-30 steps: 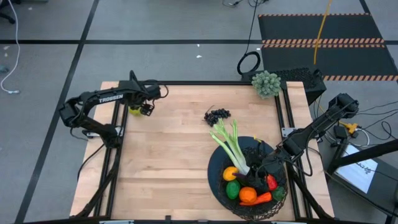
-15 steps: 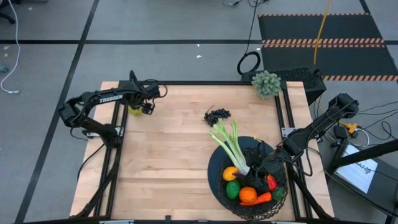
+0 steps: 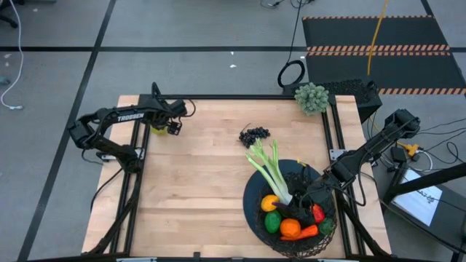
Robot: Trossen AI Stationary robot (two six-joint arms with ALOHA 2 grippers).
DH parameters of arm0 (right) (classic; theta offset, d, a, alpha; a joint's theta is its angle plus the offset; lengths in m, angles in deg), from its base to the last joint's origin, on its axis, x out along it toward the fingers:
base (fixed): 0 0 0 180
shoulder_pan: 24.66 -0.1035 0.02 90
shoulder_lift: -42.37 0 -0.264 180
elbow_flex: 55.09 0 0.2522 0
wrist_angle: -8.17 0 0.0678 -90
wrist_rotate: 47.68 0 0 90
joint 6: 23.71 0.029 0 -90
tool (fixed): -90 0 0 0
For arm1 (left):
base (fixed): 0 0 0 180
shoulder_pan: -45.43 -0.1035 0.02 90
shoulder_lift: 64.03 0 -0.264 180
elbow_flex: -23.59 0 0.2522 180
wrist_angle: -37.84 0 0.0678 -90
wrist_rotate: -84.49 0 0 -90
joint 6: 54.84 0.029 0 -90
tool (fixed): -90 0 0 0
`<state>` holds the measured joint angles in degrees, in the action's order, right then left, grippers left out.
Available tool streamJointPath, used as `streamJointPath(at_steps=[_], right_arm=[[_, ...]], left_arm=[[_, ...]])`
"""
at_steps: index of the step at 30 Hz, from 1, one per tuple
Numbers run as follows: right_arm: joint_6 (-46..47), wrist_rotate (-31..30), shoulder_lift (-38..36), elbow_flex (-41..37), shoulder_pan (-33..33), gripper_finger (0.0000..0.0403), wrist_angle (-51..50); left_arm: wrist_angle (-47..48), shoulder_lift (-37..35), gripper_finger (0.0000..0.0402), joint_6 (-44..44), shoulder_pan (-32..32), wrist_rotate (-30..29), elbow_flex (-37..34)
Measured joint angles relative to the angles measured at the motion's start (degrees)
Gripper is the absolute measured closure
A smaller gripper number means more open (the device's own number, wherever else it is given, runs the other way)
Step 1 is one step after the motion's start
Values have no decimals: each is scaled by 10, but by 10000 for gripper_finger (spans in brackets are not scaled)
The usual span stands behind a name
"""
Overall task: Build produce basket
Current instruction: Put the green apple into the wire basket
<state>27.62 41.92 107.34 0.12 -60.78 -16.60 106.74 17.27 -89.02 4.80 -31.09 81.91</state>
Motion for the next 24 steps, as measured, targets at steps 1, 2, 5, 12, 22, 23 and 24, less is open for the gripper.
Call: streamJointPath(at_steps=[1, 2, 5, 12, 22, 23, 24], right_arm=[[0, 0, 0, 0, 0, 399, 0], [0, 0, 0, 0, 0, 399, 0], [0, 0, 0, 0, 0, 399, 0], [0, 0, 0, 0, 0, 399, 0], [-2, 3, 0, 0, 0, 399, 0], [-4, 3, -2, 0, 0, 399, 0], [-9, 4, -4, 0, 0, 399, 3]], left_arm=[[0, 0, 7, 0, -1, 0, -1], [0, 0, 7, 1, -2, -1, -1], [-1, 0, 10, 2, -3, -3, -1], [-1, 0, 69, 6, -2, -4, -1], [-5, 0, 123, 29, 3, -4, -1], [-8, 0, 123, 38, 7, -4, -1], [-13, 0, 121, 45, 12, -4, -1]])
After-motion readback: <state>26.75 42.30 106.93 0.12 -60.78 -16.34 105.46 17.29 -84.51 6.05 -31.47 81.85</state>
